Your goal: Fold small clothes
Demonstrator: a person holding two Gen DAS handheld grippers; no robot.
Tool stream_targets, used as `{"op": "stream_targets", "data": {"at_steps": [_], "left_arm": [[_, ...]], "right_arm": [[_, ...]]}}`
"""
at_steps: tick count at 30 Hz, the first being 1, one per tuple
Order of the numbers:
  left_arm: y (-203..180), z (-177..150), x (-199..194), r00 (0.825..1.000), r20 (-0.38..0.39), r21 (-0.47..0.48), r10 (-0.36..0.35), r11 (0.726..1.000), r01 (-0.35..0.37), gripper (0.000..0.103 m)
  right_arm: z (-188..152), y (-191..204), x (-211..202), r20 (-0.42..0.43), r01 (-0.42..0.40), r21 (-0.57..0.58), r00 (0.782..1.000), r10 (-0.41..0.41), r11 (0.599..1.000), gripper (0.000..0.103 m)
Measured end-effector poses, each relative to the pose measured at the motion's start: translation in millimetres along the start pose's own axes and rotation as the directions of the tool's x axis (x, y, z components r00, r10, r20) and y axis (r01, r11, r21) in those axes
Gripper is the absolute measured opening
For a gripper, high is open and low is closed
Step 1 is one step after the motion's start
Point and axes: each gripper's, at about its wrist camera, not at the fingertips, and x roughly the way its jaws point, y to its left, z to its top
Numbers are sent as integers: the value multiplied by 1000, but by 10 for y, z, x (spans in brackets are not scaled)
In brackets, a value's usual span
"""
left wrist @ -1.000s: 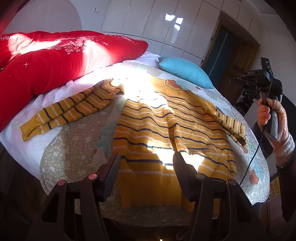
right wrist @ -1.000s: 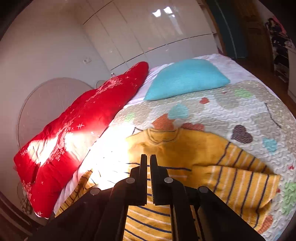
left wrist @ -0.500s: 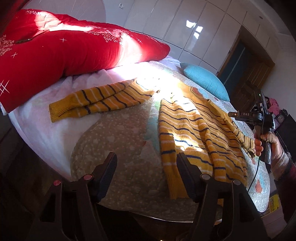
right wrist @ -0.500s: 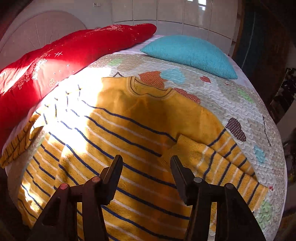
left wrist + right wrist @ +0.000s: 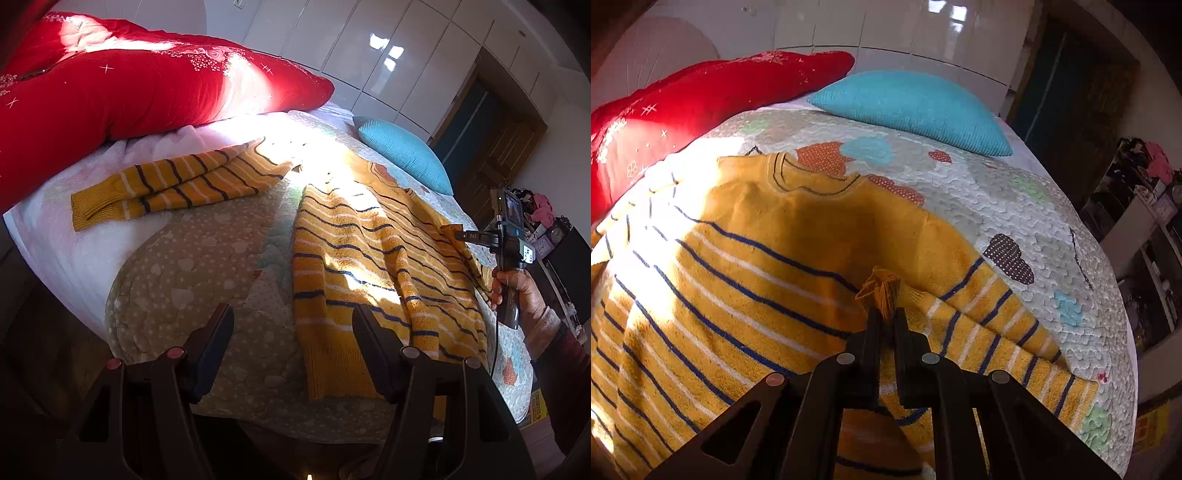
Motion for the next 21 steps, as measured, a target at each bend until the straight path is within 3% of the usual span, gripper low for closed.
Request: {"op": "stream_targets", "data": {"at_steps": [4, 8, 14, 18, 21], "left_arm": [[52, 0, 48, 1000, -7, -9, -17, 1000, 17, 66], [44, -6, 114, 1000, -15, -18, -27, 999, 27, 66], [55, -41, 91, 1000, -14, -14, -27, 1000, 27, 66], [126, -39, 58, 1000, -12, -28, -25, 999, 25, 66], [178, -49, 18, 1000, -5, -36, -22, 999, 22, 66]], "right_arm": [[332, -61, -331, 80, -103, 115, 992, 94, 988, 7], [674, 452, -427, 101, -238, 101, 968, 228, 966, 7], [837, 1631, -87, 27, -345, 28, 938, 344, 938, 7], [776, 2213, 290, -36, -310, -30, 950, 309, 950, 7], [640, 2491, 597, -139, -323, -73, 940, 311, 943, 13]]}}
